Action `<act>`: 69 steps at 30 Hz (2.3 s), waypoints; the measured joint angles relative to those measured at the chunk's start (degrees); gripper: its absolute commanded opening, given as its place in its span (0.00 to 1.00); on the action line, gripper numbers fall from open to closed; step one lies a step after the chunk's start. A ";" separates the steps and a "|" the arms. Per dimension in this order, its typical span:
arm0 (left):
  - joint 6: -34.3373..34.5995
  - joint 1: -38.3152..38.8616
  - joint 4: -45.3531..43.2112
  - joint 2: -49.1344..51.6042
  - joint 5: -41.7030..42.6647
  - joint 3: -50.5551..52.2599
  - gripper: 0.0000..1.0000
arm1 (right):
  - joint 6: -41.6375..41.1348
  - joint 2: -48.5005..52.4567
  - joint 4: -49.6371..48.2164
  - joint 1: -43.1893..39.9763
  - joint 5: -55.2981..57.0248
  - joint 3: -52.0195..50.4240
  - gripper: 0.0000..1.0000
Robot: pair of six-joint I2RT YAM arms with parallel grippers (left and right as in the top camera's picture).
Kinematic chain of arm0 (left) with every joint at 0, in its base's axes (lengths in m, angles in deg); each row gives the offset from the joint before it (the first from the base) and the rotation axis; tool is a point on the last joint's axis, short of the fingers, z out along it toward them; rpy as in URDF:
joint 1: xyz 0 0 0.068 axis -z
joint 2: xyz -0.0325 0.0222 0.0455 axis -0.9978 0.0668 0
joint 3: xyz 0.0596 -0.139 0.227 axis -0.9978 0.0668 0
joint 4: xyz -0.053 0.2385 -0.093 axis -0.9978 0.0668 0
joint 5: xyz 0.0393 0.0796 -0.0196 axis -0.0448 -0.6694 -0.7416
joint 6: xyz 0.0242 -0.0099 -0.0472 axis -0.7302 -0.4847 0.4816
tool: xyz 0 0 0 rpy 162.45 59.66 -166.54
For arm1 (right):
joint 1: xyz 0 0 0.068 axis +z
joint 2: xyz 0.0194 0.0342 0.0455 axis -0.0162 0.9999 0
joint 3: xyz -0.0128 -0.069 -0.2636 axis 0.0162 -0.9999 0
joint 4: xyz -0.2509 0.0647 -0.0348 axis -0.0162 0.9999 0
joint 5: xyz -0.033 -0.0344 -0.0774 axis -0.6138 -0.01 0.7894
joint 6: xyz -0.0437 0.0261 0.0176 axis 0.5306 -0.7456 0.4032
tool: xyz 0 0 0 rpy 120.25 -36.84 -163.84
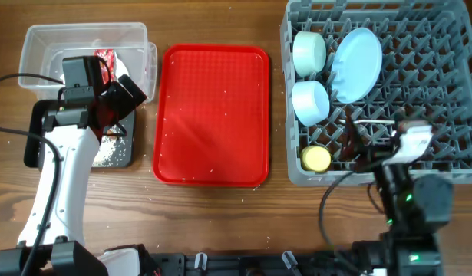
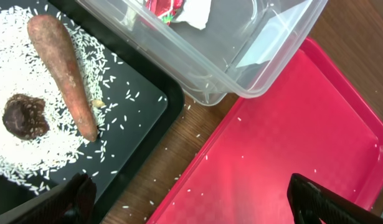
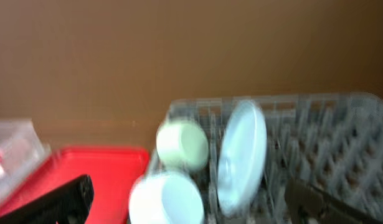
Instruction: Sort waste into correct bins and load items into the dishwasher rack
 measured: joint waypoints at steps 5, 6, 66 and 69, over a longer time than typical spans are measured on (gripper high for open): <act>0.00 0.00 -0.04 0.00 -0.02 0.00 1.00 | 0.66 -13.14 -7.56 0.00 0.00 -16.70 1.00; 0.00 0.00 0.07 0.00 0.00 0.00 1.00 | 0.66 -14.97 -7.87 0.00 0.00 -18.40 1.00; -15.17 3.58 -46.10 -68.81 1.27 52.92 1.00 | 0.39 -21.44 -7.45 0.00 -0.02 -23.80 1.00; -15.50 3.61 -46.58 -74.44 1.46 58.23 1.00 | 0.39 -21.44 -7.48 0.00 0.00 -23.80 1.00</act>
